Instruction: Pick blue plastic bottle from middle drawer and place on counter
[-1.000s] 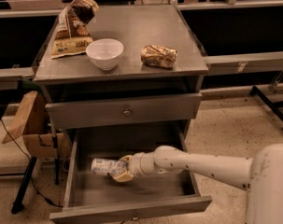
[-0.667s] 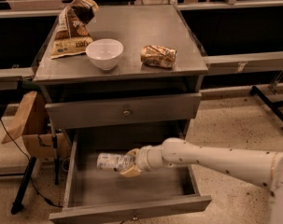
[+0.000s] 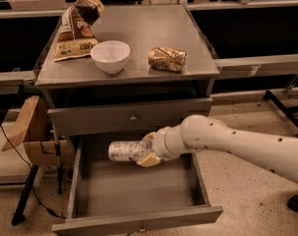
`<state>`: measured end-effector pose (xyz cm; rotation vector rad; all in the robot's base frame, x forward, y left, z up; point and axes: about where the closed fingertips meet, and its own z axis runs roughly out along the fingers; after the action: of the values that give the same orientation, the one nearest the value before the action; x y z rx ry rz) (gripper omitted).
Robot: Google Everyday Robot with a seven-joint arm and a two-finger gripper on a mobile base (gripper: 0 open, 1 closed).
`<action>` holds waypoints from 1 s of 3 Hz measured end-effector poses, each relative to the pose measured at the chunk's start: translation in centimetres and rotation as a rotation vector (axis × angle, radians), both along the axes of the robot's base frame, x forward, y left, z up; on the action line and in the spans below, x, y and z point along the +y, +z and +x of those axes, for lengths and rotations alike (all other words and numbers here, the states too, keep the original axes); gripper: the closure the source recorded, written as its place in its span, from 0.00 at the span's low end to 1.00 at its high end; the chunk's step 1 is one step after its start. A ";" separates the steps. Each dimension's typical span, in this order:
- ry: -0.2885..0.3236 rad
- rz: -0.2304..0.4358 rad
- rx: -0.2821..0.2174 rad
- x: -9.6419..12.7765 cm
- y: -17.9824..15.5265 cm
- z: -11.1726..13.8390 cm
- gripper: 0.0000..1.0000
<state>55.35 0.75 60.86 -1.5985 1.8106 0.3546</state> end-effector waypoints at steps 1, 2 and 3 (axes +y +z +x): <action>0.007 -0.090 -0.090 -1.0 8.9 0.9 1.00; 0.005 -0.169 -0.165 -0.9 16.7 1.6 1.00; -0.038 -0.239 -0.230 -1.0 24.1 2.3 1.00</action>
Offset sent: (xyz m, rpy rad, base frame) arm 0.0246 -0.0092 0.2649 -0.2617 -0.2547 -0.0040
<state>57.63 -0.21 84.95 -1.6854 1.7517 -0.0660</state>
